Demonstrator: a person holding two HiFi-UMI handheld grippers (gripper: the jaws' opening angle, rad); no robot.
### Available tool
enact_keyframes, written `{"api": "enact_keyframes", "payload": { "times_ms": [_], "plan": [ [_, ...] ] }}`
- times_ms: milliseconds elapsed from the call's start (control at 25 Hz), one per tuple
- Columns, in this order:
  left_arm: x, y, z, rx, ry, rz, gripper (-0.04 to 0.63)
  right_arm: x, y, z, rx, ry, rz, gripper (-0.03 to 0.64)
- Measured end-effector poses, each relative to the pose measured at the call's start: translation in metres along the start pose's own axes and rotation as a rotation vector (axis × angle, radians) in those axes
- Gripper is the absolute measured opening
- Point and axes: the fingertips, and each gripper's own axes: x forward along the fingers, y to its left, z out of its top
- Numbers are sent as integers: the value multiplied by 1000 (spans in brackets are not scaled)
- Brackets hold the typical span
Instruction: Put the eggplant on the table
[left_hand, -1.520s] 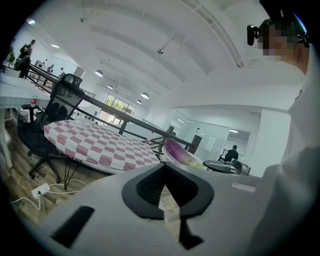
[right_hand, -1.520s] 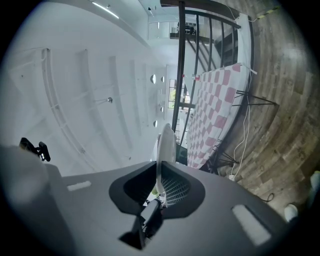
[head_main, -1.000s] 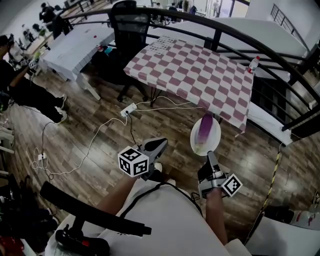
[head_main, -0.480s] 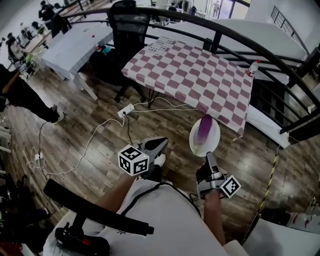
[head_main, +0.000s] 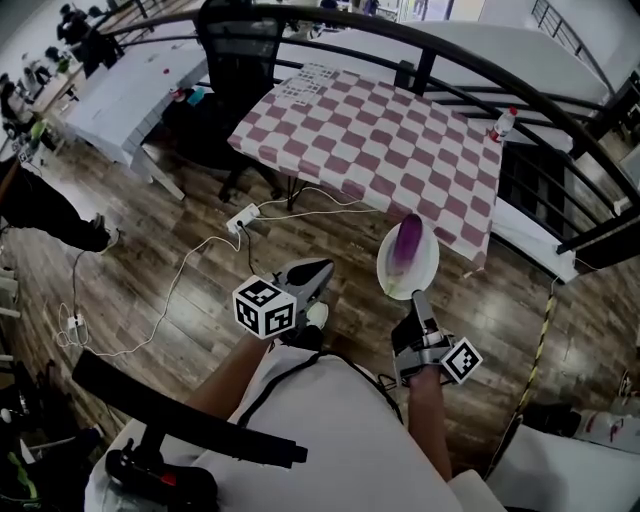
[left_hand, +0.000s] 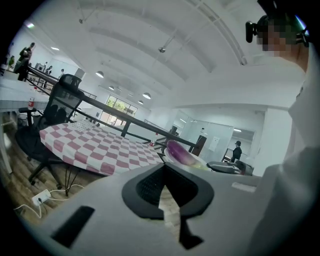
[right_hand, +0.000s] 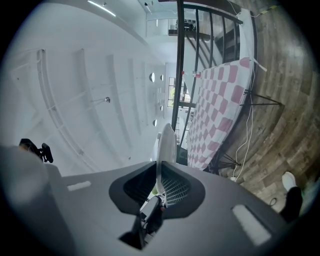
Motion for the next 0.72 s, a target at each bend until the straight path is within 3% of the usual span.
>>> {"api": "enact_keyframes", "payload": {
  "times_ms": [720],
  "plan": [
    [62,88,61,-2,45,-85,6,104,-2,33,-7,-85,-14,37]
  ]
}}
